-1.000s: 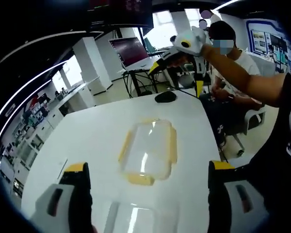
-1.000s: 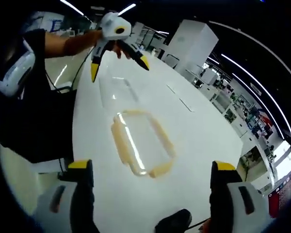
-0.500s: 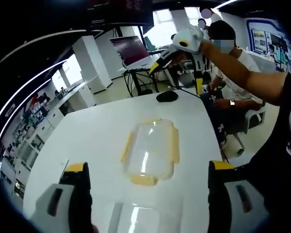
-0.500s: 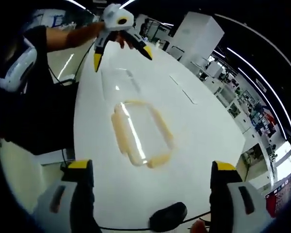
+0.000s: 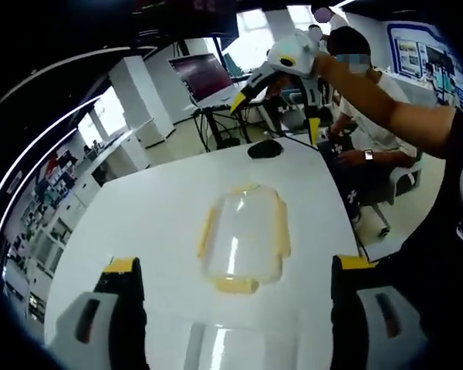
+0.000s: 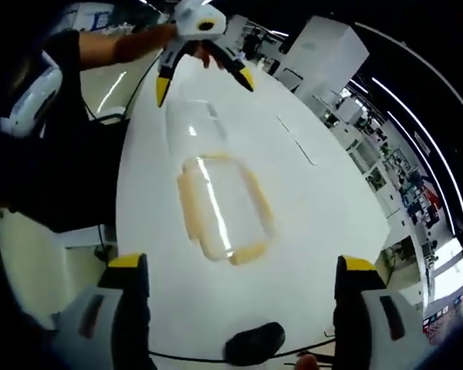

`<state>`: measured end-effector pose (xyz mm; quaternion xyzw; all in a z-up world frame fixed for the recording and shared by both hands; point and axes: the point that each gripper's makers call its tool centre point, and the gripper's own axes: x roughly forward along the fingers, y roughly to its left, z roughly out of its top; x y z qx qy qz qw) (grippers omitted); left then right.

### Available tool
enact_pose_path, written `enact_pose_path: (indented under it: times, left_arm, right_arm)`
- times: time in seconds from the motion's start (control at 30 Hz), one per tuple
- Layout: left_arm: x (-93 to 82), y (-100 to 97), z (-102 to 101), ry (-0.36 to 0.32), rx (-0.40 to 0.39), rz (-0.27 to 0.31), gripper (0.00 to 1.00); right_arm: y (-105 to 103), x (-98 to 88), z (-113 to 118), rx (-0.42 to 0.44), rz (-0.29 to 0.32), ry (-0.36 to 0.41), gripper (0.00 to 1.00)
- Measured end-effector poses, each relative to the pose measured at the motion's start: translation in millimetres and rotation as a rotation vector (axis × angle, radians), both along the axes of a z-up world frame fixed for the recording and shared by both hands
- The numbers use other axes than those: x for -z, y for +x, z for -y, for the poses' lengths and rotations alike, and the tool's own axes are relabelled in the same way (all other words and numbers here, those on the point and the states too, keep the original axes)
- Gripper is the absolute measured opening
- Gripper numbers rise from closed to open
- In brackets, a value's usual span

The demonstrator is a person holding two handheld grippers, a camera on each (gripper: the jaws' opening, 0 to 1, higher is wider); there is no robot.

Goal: Snap each plastic latch of the storage box into its locked position after aligning the lid with the box until every specified latch is closed and the lid sits flush.

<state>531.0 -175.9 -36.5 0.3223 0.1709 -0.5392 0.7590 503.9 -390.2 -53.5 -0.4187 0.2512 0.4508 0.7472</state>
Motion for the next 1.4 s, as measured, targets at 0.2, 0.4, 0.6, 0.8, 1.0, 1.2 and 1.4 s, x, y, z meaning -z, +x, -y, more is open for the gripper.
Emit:
enact_pose_path:
  times: [0.2,0.4,0.6,0.8,1.0,1.2,1.4]
  left_arm:
    - [-2.4,0.2,3,0.007,0.016,-0.026,1.0]
    - [-6.6,4.6,6,0.033,0.027,-0.045,1.0]
    - [-6.0,11.9,8,0.073,0.026,-0.043,1.0]
    - [-11.5,9.5,14,0.076,0.036,-0.033,1.0]
    - [-15.6,16.9,13,0.092,0.025,-0.019,0.99]
    - [-8.1,15.3,11,0.128,0.033,-0.03,0.99]
    - [-3.8,14.8,8,0.142,0.043,-0.046,0.98]
  right_arm:
    - [8,-8.7,0,0.003,-0.005,-0.014,1.0]
    - [12,-5.6,2,0.012,-0.038,-0.029,0.99]
    - [15,-5.4,2,0.004,-0.05,-0.049,0.99]
    - [18,-12.2,5,0.006,-0.044,-0.05,0.99]
    - [20,-17.5,6,0.003,-0.045,-0.061,0.98]
    - [27,-16.6,4,-0.005,-0.056,-0.077,0.97]
    - [33,-11.3,6,-0.002,-0.08,-0.094,0.97]
